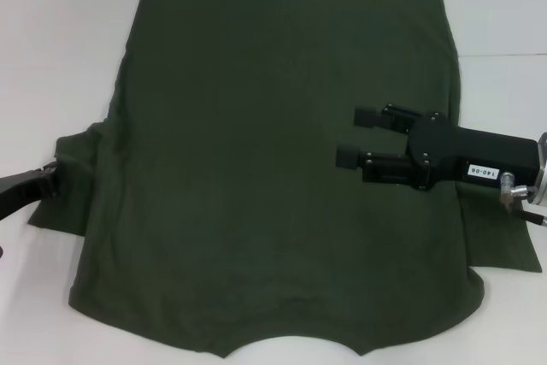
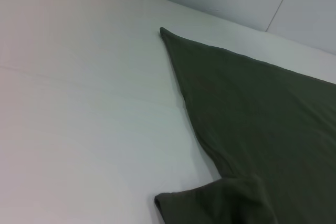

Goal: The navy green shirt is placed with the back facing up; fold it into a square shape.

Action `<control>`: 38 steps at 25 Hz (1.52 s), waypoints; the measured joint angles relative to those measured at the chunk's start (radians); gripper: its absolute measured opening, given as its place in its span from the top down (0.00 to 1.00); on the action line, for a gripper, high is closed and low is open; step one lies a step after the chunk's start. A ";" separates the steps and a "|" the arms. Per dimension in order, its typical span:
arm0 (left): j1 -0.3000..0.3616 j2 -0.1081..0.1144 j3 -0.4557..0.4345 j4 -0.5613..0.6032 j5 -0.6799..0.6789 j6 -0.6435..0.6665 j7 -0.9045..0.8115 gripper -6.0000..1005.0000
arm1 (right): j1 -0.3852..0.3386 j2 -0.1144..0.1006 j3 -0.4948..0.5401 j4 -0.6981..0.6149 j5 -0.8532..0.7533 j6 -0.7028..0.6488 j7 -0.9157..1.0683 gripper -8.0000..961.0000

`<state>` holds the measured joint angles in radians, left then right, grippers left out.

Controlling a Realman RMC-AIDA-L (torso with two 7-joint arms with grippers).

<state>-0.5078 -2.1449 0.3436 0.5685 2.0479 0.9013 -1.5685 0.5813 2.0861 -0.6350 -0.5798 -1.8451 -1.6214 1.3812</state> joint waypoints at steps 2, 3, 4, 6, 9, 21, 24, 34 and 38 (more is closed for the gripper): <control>0.001 0.000 0.000 0.007 0.003 0.002 -0.006 1.00 | 0.000 0.000 0.000 0.000 0.000 0.000 0.000 0.04; 0.003 0.001 0.000 0.013 0.007 0.005 -0.012 1.00 | 0.000 0.000 0.000 0.000 0.000 0.000 0.000 0.04; 0.006 0.001 0.000 0.022 0.011 0.008 -0.020 1.00 | 0.000 0.000 0.000 0.000 0.000 0.000 0.000 0.04; 0.012 0.001 0.000 0.039 0.018 0.010 -0.032 1.00 | 0.000 0.000 0.000 0.003 0.000 0.000 -0.001 0.04; 0.017 0.001 0.000 0.052 0.020 0.011 -0.040 1.00 | 0.000 0.000 0.001 0.009 0.000 0.000 -0.003 0.04; 0.020 0.009 -0.002 0.086 0.024 0.005 -0.049 1.00 | -0.001 0.000 0.002 0.010 0.009 0.000 -0.004 0.04; 0.020 0.014 -0.005 0.095 0.024 0.004 -0.049 1.00 | 0.000 0.000 0.002 0.009 0.009 0.000 -0.002 0.04; 0.015 0.031 -0.009 0.118 0.026 0.000 -0.050 1.00 | 0.000 0.000 0.001 0.009 0.009 0.004 0.004 0.04; 0.007 0.034 -0.003 0.126 0.027 -0.007 -0.050 1.00 | 0.000 0.000 0.001 0.009 0.010 0.004 0.004 0.04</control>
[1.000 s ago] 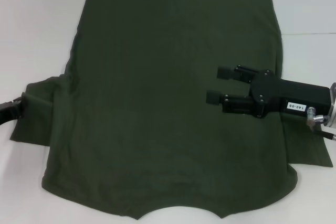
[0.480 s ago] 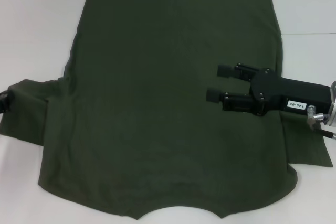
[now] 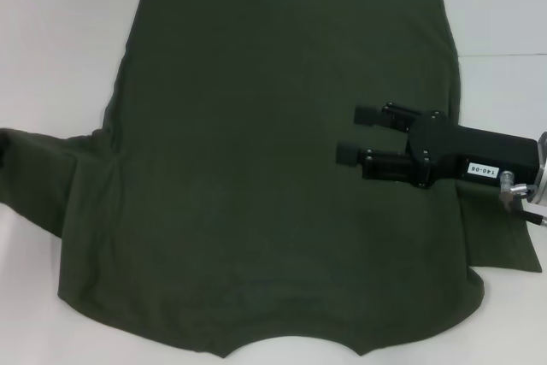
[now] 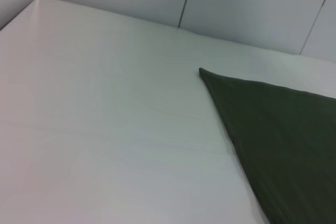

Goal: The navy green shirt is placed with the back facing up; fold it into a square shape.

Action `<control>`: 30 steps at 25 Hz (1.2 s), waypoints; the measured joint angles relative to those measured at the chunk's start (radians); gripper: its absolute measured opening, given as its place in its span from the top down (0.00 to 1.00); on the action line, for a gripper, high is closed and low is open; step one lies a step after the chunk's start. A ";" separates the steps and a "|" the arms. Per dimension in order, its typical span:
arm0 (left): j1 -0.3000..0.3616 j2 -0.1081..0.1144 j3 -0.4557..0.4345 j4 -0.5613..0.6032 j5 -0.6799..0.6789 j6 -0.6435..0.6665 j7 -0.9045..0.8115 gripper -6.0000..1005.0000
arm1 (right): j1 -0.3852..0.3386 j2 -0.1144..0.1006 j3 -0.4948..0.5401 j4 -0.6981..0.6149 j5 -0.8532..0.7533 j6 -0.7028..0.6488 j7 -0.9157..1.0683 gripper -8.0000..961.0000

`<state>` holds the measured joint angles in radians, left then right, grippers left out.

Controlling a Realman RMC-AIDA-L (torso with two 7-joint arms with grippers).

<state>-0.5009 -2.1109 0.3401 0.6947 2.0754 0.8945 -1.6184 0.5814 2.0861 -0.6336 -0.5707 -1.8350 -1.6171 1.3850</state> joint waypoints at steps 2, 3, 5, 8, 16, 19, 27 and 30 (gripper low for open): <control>-0.008 0.003 0.000 0.000 0.011 -0.006 0.000 1.00 | 0.000 0.000 0.000 0.000 0.002 0.000 0.000 0.04; -0.010 0.004 0.000 0.000 0.015 -0.008 0.000 1.00 | 0.000 0.000 0.000 0.000 0.002 0.000 0.000 0.04; -0.017 0.007 0.001 0.000 0.022 -0.015 0.000 1.00 | 0.000 0.000 0.000 0.000 0.003 0.001 0.000 0.04; -0.021 0.009 0.003 0.001 0.023 -0.021 0.000 1.00 | 0.000 0.000 0.000 0.000 0.003 0.002 0.000 0.04; -0.029 0.013 0.004 0.020 0.039 -0.032 0.000 1.00 | 0.000 0.000 0.000 0.001 0.005 0.002 0.000 0.04; -0.033 0.013 0.004 0.023 0.046 -0.032 -0.002 1.00 | 0.000 0.000 -0.003 0.002 0.011 0.003 0.000 0.04; -0.037 0.015 0.022 0.038 0.049 -0.020 -0.004 1.00 | 0.000 0.000 -0.008 0.009 0.014 0.012 0.000 0.04; -0.031 0.011 0.055 0.057 0.050 -0.016 -0.005 1.00 | 0.000 0.000 -0.007 0.013 0.014 0.014 -0.002 0.04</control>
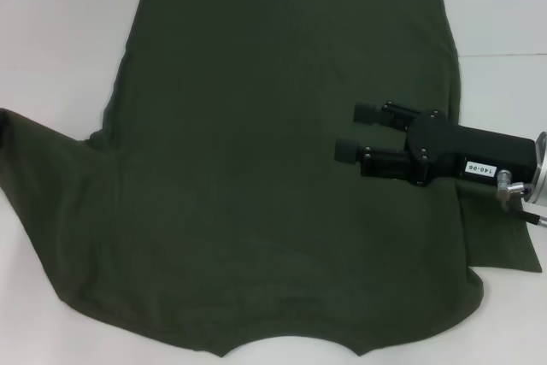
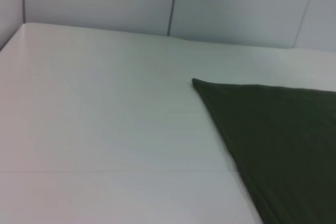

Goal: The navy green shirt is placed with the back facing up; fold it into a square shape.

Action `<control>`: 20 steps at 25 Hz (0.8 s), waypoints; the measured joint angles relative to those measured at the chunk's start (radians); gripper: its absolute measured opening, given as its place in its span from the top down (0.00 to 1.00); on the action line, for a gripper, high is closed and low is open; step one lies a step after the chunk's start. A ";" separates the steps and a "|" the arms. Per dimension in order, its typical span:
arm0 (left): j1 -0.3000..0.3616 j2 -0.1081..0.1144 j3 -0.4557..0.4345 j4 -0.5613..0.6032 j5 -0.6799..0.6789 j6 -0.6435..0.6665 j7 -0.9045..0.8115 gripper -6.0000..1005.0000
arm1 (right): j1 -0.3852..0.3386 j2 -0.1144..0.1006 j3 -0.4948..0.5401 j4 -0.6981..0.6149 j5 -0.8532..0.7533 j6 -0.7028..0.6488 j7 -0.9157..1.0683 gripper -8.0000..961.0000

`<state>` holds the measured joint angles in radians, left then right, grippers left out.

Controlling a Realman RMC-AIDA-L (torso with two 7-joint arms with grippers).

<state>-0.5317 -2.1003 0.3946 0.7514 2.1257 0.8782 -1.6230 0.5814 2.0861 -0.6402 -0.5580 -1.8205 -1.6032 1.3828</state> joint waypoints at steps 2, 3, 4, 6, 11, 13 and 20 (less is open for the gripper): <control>0.003 -0.003 0.016 0.011 0.000 0.005 -0.001 1.00 | 0.000 0.000 0.000 0.000 0.000 0.002 0.000 0.04; 0.004 -0.004 0.020 0.015 0.000 0.008 -0.003 1.00 | 0.000 0.000 -0.001 0.000 0.000 0.003 0.000 0.04; 0.005 -0.005 0.022 0.017 0.000 0.010 -0.004 1.00 | 0.000 0.000 -0.001 0.000 0.000 0.003 0.000 0.04; 0.005 -0.006 0.024 0.018 0.000 0.016 -0.007 1.00 | -0.001 0.000 -0.001 0.001 0.000 0.003 0.000 0.04; 0.008 -0.008 0.025 0.019 0.000 0.035 -0.013 1.00 | -0.003 0.000 -0.001 0.003 0.000 0.003 -0.003 0.04; 0.012 -0.008 0.025 0.024 0.000 0.062 -0.024 1.00 | -0.003 0.000 0.000 0.003 0.000 0.003 -0.003 0.04; 0.042 -0.023 0.026 0.124 0.002 0.299 -0.113 1.00 | -0.003 0.000 -0.001 0.003 0.000 0.003 -0.003 0.04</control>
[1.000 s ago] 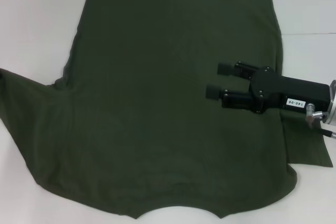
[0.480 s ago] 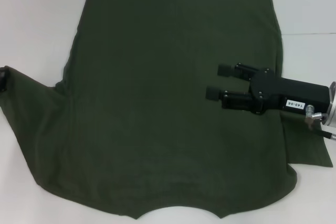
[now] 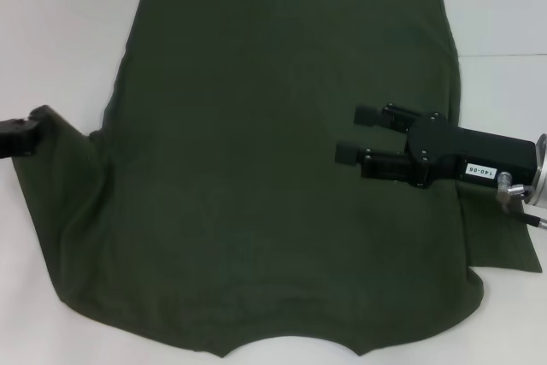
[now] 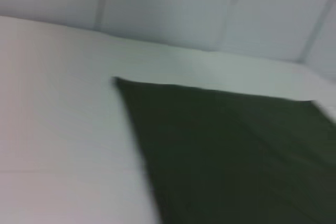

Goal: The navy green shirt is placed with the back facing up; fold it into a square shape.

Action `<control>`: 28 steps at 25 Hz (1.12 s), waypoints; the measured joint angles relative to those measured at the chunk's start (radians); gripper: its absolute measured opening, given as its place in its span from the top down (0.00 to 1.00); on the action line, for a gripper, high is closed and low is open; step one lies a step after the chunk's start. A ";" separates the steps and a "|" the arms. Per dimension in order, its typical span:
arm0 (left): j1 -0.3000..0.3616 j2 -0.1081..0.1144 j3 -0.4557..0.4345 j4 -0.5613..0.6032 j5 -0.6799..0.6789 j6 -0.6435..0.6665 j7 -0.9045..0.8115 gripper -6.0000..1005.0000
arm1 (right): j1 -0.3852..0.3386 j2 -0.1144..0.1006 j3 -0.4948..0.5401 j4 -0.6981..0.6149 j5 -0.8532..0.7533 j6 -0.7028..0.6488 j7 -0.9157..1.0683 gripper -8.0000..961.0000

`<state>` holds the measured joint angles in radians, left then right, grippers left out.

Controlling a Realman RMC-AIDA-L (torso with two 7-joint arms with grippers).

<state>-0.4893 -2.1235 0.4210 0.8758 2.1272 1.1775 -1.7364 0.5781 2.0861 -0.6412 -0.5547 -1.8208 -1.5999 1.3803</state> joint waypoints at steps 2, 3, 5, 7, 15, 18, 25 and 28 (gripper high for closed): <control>0.001 -0.004 0.000 0.013 0.000 0.049 -0.014 1.00 | -0.001 0.000 0.000 0.000 0.000 0.000 -0.001 0.04; 0.000 -0.008 0.001 0.016 -0.002 0.072 -0.020 1.00 | -0.002 0.000 0.000 0.000 0.000 0.000 -0.002 0.04; -0.004 -0.018 0.008 0.016 -0.005 0.095 -0.027 1.00 | -0.003 0.000 0.000 0.000 0.000 0.000 -0.002 0.04; -0.008 -0.033 0.024 0.015 -0.011 0.109 -0.032 1.00 | -0.004 0.000 -0.001 0.000 0.000 0.000 -0.003 0.04; -0.022 -0.045 0.151 -0.073 -0.120 0.117 -0.038 1.00 | -0.010 0.000 -0.003 -0.001 -0.005 0.000 -0.004 0.04; -0.023 -0.046 0.186 -0.108 -0.166 0.117 -0.036 0.99 | -0.012 0.000 -0.003 -0.001 -0.006 0.000 -0.004 0.04; -0.025 -0.046 0.209 -0.184 -0.244 0.118 -0.008 0.93 | -0.012 0.000 -0.003 -0.001 -0.006 -0.003 -0.004 0.04; -0.020 -0.046 0.209 -0.199 -0.268 0.119 0.017 0.90 | -0.012 0.000 -0.003 -0.001 -0.006 -0.005 -0.004 0.04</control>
<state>-0.5096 -2.1690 0.6303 0.6770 1.8591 1.2965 -1.7196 0.5660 2.0861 -0.6443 -0.5554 -1.8270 -1.6048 1.3759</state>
